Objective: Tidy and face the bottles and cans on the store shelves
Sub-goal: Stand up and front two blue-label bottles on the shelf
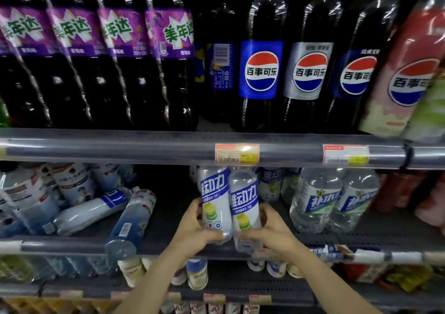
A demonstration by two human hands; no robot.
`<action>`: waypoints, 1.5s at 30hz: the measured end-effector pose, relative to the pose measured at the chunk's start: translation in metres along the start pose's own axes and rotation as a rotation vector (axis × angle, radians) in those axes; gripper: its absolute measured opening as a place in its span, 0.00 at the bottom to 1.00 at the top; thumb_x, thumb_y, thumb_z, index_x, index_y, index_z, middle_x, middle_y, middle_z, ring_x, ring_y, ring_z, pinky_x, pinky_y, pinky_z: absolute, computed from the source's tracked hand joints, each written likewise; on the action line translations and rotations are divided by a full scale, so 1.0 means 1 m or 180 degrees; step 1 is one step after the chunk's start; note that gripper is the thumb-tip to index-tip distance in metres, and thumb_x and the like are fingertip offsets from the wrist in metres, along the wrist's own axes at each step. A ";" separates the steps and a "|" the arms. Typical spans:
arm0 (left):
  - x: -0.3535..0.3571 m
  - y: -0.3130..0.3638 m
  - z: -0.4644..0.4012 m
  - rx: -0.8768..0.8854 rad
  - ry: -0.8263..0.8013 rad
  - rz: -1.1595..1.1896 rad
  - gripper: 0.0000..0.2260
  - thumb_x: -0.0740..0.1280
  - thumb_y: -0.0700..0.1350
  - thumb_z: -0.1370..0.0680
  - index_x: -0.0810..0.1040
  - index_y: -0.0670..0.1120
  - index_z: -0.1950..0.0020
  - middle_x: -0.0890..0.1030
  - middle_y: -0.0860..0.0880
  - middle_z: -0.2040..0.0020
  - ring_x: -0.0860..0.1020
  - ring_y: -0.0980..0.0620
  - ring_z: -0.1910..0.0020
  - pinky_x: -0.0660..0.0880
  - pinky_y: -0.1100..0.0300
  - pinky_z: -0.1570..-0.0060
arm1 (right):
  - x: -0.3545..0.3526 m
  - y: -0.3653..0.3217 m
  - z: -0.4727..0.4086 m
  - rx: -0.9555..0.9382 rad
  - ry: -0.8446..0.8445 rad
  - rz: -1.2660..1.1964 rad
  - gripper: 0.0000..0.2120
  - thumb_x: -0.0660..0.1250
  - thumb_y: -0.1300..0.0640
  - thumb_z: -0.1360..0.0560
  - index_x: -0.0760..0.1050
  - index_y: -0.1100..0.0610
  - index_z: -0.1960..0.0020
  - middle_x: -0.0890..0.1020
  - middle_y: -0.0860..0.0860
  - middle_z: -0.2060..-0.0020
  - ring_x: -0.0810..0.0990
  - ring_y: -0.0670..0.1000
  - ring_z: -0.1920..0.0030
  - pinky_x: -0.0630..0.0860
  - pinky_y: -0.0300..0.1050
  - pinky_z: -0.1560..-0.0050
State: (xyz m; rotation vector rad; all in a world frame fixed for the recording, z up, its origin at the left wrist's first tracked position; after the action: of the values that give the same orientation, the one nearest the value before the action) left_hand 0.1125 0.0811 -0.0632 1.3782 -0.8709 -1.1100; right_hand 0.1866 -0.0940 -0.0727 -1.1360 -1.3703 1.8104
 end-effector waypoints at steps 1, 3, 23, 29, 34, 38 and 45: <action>0.011 0.002 -0.004 0.0077 -0.0016 -0.0013 0.35 0.78 0.31 0.41 0.69 0.55 0.42 0.79 0.54 0.47 0.81 0.62 0.56 0.77 0.68 0.63 | -0.010 0.003 0.001 -0.0034 0.0132 0.0002 0.30 0.81 0.59 0.43 0.69 0.50 0.47 0.81 0.48 0.52 0.81 0.46 0.51 0.78 0.42 0.53; 0.030 0.002 -0.010 0.0175 -0.0031 -0.0070 0.36 0.78 0.33 0.43 0.69 0.60 0.44 0.79 0.56 0.46 0.80 0.63 0.54 0.77 0.68 0.62 | -0.028 0.009 0.003 -0.0106 0.0308 -0.0030 0.31 0.81 0.61 0.42 0.67 0.52 0.45 0.81 0.48 0.52 0.81 0.43 0.53 0.77 0.36 0.57; 0.091 -0.026 -0.043 0.0511 0.0147 -0.0318 0.39 0.81 0.41 0.42 0.66 0.53 0.37 0.76 0.63 0.42 0.74 0.72 0.46 0.73 0.76 0.55 | -0.070 0.054 -0.008 -0.0359 0.0854 -0.0028 0.35 0.78 0.58 0.36 0.60 0.40 0.39 0.79 0.40 0.45 0.78 0.34 0.48 0.76 0.28 0.55; 0.083 -0.026 -0.047 0.0487 0.0138 -0.0494 0.30 0.80 0.44 0.38 0.69 0.60 0.44 0.78 0.63 0.45 0.77 0.67 0.46 0.74 0.73 0.54 | -0.069 0.057 -0.009 -0.0382 0.1150 -0.0171 0.34 0.77 0.59 0.35 0.66 0.49 0.33 0.77 0.35 0.48 0.75 0.28 0.49 0.72 0.22 0.55; 0.083 -0.020 -0.046 0.0593 0.0381 -0.0484 0.27 0.78 0.42 0.36 0.71 0.54 0.42 0.79 0.61 0.46 0.76 0.69 0.48 0.72 0.76 0.56 | -0.071 0.057 -0.006 -0.0370 0.1266 -0.0161 0.31 0.77 0.58 0.34 0.69 0.49 0.34 0.81 0.41 0.46 0.79 0.39 0.46 0.75 0.27 0.52; 0.088 -0.012 -0.044 0.0704 0.0520 -0.0459 0.29 0.79 0.40 0.36 0.70 0.49 0.40 0.76 0.64 0.48 0.74 0.76 0.51 0.70 0.80 0.58 | -0.073 0.053 -0.006 -0.0388 0.1351 -0.0108 0.30 0.75 0.58 0.33 0.69 0.50 0.34 0.81 0.44 0.44 0.78 0.43 0.44 0.76 0.35 0.48; 0.082 -0.008 -0.039 0.0703 0.0892 -0.0647 0.30 0.80 0.42 0.39 0.72 0.50 0.41 0.71 0.48 0.41 0.74 0.53 0.43 0.74 0.58 0.42 | -0.068 0.051 -0.005 -0.0320 0.1299 0.0106 0.29 0.72 0.59 0.29 0.64 0.55 0.32 0.79 0.49 0.41 0.77 0.49 0.41 0.74 0.42 0.46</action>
State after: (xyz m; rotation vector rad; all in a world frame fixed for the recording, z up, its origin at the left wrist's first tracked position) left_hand 0.1721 0.0162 -0.0846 1.7893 -0.6744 -0.9604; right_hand 0.2237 -0.1640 -0.1033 -1.4912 -1.2123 1.4385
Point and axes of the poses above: each hand's wrist, its own z-axis away from the middle knuckle, its own x-axis out of the palm, y = z × x, the point moved 10 cm from there along -z, towards the middle knuckle
